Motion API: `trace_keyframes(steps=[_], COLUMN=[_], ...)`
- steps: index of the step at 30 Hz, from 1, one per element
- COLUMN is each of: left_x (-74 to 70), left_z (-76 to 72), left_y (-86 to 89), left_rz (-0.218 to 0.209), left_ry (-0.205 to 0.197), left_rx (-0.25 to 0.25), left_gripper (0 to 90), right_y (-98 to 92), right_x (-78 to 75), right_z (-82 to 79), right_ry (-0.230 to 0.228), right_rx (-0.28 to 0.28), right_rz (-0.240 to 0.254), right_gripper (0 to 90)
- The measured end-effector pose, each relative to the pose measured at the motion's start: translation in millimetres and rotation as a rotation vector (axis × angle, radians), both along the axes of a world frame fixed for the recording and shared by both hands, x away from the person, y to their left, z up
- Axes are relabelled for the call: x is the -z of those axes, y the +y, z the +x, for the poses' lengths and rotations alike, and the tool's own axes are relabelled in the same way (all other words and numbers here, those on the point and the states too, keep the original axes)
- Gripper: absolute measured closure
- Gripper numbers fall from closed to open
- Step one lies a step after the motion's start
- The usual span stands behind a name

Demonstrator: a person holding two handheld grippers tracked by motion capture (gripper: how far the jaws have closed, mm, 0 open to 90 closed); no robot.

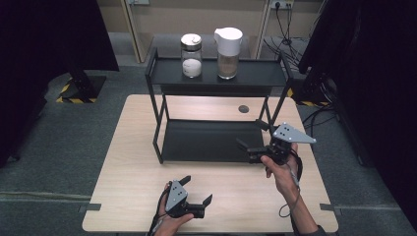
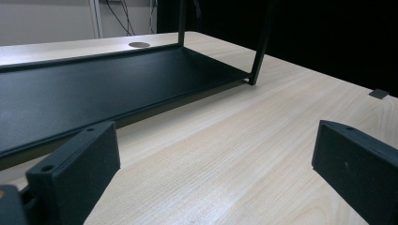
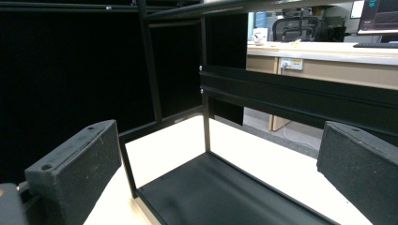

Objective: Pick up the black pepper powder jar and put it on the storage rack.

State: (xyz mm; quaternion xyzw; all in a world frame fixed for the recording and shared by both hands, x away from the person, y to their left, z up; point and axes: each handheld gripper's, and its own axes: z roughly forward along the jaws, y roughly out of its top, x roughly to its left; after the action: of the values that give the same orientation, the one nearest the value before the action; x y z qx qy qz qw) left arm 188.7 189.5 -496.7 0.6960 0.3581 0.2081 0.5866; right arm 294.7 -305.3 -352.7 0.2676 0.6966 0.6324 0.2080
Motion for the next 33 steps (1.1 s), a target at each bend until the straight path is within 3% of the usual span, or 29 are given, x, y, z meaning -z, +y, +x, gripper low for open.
trace_keyframes(steps=[33], left_x=[0.6], left_z=[0.1], left_y=[-0.1], left_rz=[0.003], left_ry=[0.0], left_rx=[-0.006], left_gripper=[0.6], right_y=[-7.5], right_x=[76.3], right_z=[-23.4], right_ry=[0.102], right_rx=[-0.045], right_rz=[-0.016], right_gripper=[0.5])
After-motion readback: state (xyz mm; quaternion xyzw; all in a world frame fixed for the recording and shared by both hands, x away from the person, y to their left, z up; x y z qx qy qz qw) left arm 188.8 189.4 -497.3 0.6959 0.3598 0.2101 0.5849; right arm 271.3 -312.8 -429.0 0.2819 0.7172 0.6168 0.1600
